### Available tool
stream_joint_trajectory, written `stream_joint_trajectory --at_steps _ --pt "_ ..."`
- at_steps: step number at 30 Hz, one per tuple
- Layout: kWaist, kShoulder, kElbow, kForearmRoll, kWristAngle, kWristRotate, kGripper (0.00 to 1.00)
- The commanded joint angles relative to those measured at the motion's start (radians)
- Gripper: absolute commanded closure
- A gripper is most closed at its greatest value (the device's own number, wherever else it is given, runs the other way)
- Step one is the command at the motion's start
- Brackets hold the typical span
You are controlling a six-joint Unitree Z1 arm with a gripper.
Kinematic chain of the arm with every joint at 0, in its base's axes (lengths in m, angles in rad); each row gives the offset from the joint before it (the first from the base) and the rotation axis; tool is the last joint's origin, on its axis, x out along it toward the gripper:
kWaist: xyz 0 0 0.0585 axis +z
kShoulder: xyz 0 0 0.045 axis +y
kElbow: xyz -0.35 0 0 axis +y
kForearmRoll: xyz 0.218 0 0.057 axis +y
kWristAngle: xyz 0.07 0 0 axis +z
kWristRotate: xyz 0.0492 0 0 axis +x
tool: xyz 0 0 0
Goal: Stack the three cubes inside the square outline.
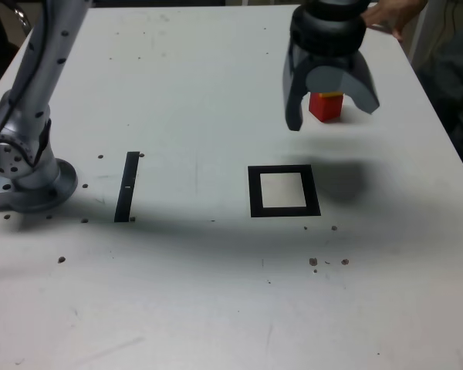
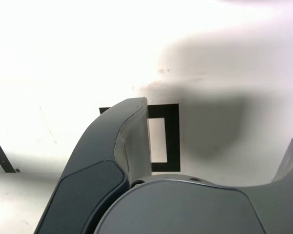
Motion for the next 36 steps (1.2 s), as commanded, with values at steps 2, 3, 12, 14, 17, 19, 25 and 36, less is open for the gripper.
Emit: stream_joint_trajectory --at_steps 2,3,12,14,17,19,25,36 --pt "0.002 0.043 -0.082 0.026 0.003 0.013 0.0" --pt "0.003 0.059 -0.114 0.039 0.003 0.017 0.0" --pt "0.027 0.158 -0.28 0.096 0.002 0.054 0.0" --pt "0.035 0.179 -0.315 0.108 0.004 0.066 0.0" --pt "0.044 0.212 -0.369 0.124 0.008 0.082 0.0" --pt "0.047 0.233 -0.408 0.135 0.011 0.09 0.0" --pt "0.05 0.3 -0.537 0.171 0.014 0.116 0.0" --pt "0.083 0.38 -0.673 0.204 0.012 0.157 0.0"
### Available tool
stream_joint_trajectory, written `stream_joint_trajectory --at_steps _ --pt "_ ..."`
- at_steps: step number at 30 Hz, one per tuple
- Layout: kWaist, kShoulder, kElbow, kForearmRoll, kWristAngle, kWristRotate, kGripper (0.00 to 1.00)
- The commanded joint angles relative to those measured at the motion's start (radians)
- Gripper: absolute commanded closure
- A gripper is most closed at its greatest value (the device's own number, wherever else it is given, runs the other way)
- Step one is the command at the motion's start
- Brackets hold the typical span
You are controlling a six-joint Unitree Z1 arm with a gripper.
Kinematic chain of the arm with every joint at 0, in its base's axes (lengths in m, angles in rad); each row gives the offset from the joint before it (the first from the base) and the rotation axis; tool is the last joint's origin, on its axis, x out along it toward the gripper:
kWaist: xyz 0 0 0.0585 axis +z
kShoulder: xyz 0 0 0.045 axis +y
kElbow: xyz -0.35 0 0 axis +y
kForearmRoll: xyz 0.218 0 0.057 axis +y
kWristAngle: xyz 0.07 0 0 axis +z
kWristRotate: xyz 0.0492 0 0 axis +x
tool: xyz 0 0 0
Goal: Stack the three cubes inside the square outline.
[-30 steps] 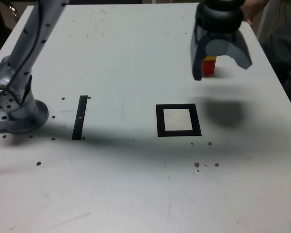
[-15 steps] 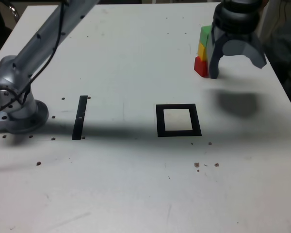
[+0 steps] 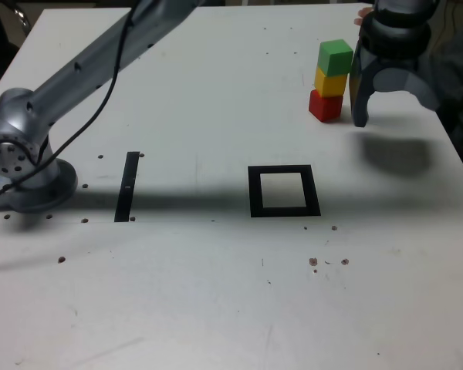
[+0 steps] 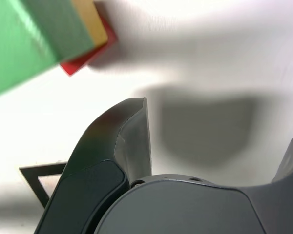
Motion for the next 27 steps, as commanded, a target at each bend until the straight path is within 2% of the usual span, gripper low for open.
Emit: stream_joint_trajectory --at_steps 1,27 --pt "0.008 0.009 -0.026 0.013 0.003 0.008 0.0" --pt "0.117 0.081 -0.188 0.016 0.001 0.052 0.0"
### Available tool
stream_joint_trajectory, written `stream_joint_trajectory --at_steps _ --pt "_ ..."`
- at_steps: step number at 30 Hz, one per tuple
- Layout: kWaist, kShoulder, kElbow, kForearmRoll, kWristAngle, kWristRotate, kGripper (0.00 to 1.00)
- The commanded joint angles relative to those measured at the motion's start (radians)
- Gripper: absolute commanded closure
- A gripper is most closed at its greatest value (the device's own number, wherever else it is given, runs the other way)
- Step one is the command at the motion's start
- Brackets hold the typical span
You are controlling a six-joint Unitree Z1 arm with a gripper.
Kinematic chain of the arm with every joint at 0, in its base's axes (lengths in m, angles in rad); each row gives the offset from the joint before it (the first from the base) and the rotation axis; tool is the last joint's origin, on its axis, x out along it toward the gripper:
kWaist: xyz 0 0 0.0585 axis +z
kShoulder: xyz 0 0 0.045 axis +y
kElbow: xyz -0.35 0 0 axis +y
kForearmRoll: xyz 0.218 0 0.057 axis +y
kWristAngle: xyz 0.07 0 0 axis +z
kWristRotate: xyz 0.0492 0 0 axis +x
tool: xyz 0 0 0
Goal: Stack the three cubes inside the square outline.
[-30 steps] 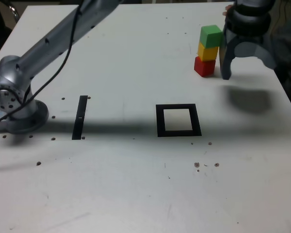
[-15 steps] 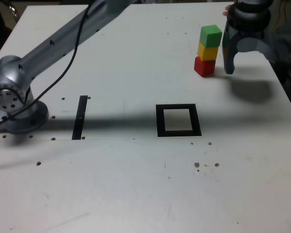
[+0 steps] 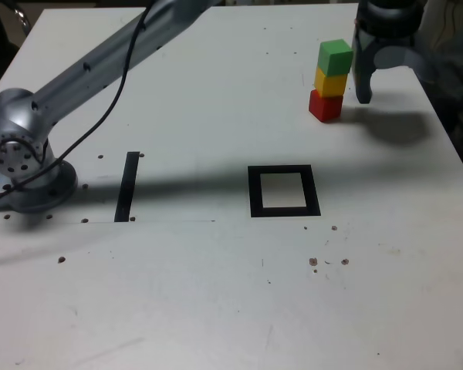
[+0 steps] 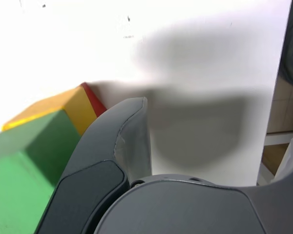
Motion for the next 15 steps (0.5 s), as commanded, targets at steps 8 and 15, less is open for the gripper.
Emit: stream_joint_trajectory --at_steps 8,15 --pt "0.009 0.003 -0.016 0.031 -0.001 0.002 0.0" --pt "0.008 -0.025 0.027 0.033 0.003 0.002 0.0"
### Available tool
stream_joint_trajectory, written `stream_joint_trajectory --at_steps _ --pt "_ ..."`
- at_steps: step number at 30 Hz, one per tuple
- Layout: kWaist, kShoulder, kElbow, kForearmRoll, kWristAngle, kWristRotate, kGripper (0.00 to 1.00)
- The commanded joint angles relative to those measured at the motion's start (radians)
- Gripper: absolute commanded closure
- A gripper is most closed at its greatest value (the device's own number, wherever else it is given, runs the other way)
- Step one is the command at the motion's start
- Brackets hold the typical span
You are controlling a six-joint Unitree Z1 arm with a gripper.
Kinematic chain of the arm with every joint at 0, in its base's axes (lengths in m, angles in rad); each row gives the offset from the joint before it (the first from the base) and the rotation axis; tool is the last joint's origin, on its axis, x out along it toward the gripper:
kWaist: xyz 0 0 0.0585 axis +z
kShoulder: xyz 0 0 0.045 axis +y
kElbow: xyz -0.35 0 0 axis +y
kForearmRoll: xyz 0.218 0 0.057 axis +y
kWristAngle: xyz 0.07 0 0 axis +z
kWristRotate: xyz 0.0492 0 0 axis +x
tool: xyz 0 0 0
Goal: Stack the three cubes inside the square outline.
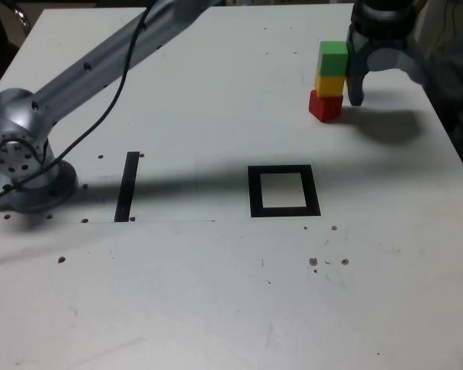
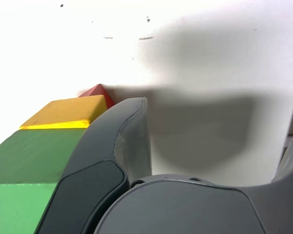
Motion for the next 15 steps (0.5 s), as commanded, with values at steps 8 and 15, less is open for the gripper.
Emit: stream_joint_trajectory --at_steps 8,15 --pt "0.0 -0.067 0.038 0.013 0.013 0.001 0.0" --pt "0.0 -0.114 0.11 0.013 0.02 -0.003 0.0"
